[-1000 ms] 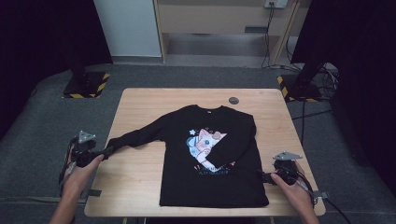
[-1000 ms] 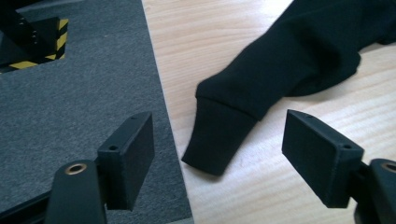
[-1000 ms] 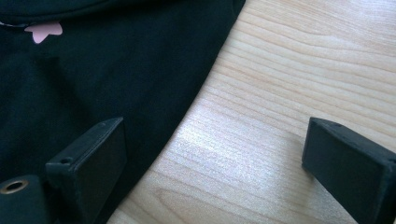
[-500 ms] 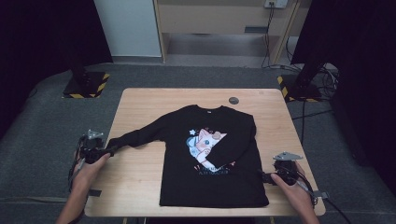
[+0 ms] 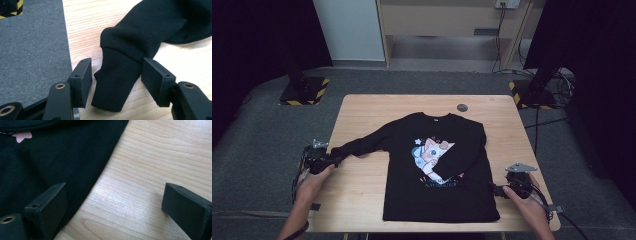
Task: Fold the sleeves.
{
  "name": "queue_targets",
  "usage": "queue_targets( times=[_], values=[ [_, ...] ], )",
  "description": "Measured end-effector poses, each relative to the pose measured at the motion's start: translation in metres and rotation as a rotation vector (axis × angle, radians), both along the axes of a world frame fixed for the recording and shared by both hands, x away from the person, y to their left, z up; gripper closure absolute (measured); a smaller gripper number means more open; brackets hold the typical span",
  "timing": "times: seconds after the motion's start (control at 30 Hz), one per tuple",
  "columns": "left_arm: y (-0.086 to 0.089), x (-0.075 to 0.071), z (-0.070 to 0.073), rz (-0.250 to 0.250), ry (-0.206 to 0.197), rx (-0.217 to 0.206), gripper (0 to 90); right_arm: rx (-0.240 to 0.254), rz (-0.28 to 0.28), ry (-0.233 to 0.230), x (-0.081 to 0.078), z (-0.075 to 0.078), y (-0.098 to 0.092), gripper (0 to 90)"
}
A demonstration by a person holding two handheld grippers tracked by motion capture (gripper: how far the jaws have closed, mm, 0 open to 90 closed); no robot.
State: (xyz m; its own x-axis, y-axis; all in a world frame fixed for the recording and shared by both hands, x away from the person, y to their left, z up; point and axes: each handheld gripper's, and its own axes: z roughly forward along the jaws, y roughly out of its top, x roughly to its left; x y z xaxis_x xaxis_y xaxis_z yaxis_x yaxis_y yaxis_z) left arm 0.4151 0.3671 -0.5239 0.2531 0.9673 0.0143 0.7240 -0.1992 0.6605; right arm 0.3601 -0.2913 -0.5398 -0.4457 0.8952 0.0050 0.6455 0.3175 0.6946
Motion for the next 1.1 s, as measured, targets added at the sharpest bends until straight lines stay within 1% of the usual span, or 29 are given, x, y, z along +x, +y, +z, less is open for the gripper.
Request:
queue_targets(
  times=[0.13,0.23,0.3,0.37,0.43,0.5,0.67,0.77,0.87,0.97,1.1],
  values=[
    [-0.002,0.000,0.002,-0.006,0.009,0.001,47.5,0.000,0.000,0.000,0.000,0.000,0.000,6.9],
    [-0.005,0.000,0.003,-0.009,0.016,0.005,57.5,-0.003,0.001,-0.003,0.000,0.000,0.000,6.9],
    [-0.006,-0.001,0.004,-0.012,0.017,0.008,65.7,-0.002,0.001,-0.003,0.000,0.000,0.000,6.9],
    [-0.007,-0.002,0.004,-0.012,0.014,0.008,73.3,0.001,-0.001,-0.001,0.000,0.000,0.000,6.9],
    [-0.007,-0.004,0.006,-0.007,0.002,0.014,77.9,0.003,-0.002,-0.001,0.000,0.000,0.000,6.9],
    [-0.009,-0.006,0.010,-0.005,-0.022,0.029,79.5,0.001,-0.002,-0.002,-0.001,0.000,0.000,6.9],
    [-0.012,-0.014,0.027,-0.007,-0.106,0.053,80.0,0.004,-0.004,-0.001,-0.001,0.000,-0.001,6.9],
    [-0.017,-0.020,0.040,-0.021,-0.162,0.060,80.0,0.002,-0.005,-0.003,-0.001,0.000,0.000,6.9],
    [-0.026,-0.027,0.052,-0.052,-0.212,0.075,80.0,0.000,-0.004,-0.004,-0.001,0.000,0.000,6.9],
    [-0.034,-0.032,0.061,-0.081,-0.243,0.076,80.0,-0.001,-0.005,-0.004,-0.001,0.000,0.000,7.1],
    [-0.045,-0.035,0.068,-0.116,-0.269,0.099,79.9,0.000,-0.006,-0.004,-0.001,0.000,0.000,7.1]
  ],
)
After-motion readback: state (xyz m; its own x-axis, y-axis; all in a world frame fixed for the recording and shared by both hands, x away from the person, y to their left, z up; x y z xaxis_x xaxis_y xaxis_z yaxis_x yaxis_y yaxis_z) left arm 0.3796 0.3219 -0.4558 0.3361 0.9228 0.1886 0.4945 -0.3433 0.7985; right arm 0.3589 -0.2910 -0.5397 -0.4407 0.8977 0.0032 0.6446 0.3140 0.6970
